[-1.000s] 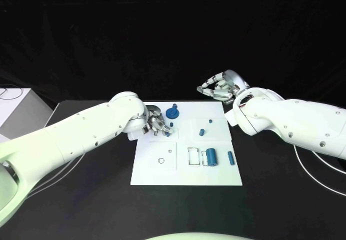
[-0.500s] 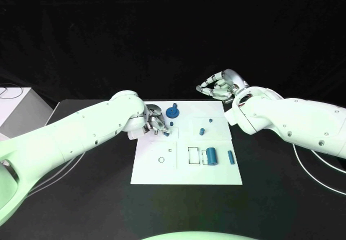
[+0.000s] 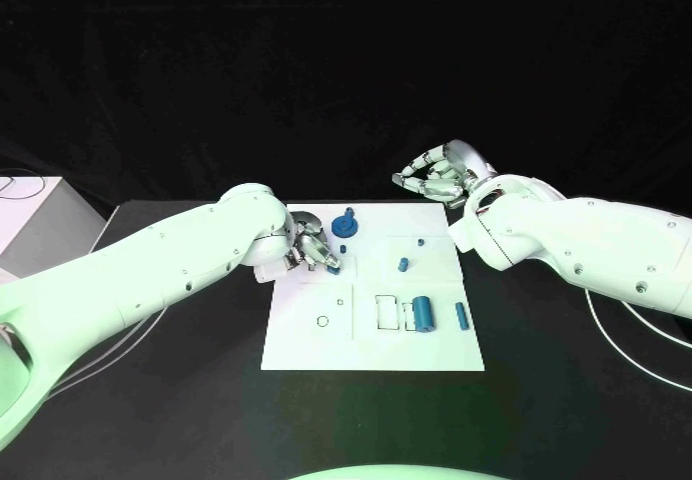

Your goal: Assemble the parts on the task board

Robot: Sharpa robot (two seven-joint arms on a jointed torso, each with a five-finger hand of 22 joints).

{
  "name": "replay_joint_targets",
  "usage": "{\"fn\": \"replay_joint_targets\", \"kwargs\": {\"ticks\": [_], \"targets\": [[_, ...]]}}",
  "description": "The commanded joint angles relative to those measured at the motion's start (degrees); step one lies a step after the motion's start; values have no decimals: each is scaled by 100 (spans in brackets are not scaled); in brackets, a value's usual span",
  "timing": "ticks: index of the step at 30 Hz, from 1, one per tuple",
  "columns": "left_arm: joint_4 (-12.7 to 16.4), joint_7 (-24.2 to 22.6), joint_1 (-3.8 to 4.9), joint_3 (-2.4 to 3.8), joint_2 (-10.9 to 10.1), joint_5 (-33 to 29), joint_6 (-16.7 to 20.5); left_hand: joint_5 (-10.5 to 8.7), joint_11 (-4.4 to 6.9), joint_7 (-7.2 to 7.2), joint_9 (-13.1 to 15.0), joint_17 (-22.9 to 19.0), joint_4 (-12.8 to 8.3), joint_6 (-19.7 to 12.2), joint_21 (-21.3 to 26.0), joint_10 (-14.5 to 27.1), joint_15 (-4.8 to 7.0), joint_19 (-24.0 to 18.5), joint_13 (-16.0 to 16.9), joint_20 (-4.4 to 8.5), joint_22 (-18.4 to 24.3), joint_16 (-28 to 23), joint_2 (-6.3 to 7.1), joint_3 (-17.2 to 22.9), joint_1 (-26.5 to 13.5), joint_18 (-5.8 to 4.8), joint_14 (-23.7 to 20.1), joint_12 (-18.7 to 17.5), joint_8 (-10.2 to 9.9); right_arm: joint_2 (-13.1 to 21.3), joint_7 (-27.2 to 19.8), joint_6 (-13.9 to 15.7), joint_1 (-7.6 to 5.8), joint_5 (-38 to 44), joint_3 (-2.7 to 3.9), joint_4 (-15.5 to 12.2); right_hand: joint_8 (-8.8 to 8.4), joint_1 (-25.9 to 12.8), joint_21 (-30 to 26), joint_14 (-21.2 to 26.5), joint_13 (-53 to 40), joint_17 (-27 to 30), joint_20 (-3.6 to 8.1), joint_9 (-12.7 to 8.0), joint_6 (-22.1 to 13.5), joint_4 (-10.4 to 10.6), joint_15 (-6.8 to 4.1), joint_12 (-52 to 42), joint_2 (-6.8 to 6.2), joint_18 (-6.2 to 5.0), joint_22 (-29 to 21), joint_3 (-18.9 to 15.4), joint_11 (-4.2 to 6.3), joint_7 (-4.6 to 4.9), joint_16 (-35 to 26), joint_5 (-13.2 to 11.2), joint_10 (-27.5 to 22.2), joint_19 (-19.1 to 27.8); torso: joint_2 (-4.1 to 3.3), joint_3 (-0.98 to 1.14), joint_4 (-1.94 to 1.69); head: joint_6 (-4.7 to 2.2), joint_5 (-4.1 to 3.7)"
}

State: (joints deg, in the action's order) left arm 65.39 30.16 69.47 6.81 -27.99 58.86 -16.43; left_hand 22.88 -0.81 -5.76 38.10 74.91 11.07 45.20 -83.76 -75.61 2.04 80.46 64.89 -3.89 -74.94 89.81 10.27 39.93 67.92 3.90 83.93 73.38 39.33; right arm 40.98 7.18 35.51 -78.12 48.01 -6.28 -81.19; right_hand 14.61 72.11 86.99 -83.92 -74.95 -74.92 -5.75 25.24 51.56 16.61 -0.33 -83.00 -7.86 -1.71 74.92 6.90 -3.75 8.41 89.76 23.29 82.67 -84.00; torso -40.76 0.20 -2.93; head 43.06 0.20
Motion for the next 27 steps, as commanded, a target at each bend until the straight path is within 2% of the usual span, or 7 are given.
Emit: {"fn": "replay_joint_targets", "kwargs": {"ticks": [1,8,11,19,27], "targets": [[46,-22,3,4,-23,-199,152,161,16,63,1111,1509,-891,131,-44,-57,60,38,27,43,-135,19,9,915,-115,-72,607,34,27,-5,-13,-68,3,60,3,3,10,18,-39,-608,-661,-1508,34,8,-57,4,-11,20,-8,85,1273,13,1,0,24,32,-30,-454,-2,2,-1,-16,8],[115,-27,6,14,-142,-202,389,561,73,123,1307,1509,-1045,258,-107,-181,115,136,138,89,-267,19,53,1031,-336,-100,607,95,42,10,-15,-56,5,61,3,6,9,16,-40,-608,-662,-1508,33,11,-61,5,-10,20,-5,85,1272,15,0,1,24,35,-29,-453,5,6,-7,-35,25],[129,-30,8,17,-182,-117,445,637,87,135,1341,1509,-1071,287,-121,-206,127,159,156,99,-299,19,62,1048,-375,-107,607,104,42,19,-14,-52,5,61,3,11,9,16,-40,-608,-662,-1508,33,11,-61,5,-10,20,-5,85,1272,15,0,1,24,35,-29,-453,4,8,-10,-37,28],[139,-29,10,20,-212,168,480,691,100,151,1378,1509,-1092,324,-129,-221,139,172,157,108,-317,19,77,1058,-417,-111,607,100,49,32,-11,-48,6,61,2,28,9,16,-40,-608,-662,-1508,33,11,-61,5,-10,20,-5,85,1272,15,0,1,24,35,-29,-453,-6,1,3,-47,48],[77,-8,10,19,-138,407,454,714,113,166,1408,1509,-1098,357,-142,-246,148,194,172,116,-348,19,83,1061,-451,-119,607,109,59,34,-12,-46,6,61,2,28,7,8,-47,-608,-656,-1508,32,19,-72,6,-9,25,0,83,1268,17,-2,3,24,39,-35,-451,-10,8,8,-46,50]]}}
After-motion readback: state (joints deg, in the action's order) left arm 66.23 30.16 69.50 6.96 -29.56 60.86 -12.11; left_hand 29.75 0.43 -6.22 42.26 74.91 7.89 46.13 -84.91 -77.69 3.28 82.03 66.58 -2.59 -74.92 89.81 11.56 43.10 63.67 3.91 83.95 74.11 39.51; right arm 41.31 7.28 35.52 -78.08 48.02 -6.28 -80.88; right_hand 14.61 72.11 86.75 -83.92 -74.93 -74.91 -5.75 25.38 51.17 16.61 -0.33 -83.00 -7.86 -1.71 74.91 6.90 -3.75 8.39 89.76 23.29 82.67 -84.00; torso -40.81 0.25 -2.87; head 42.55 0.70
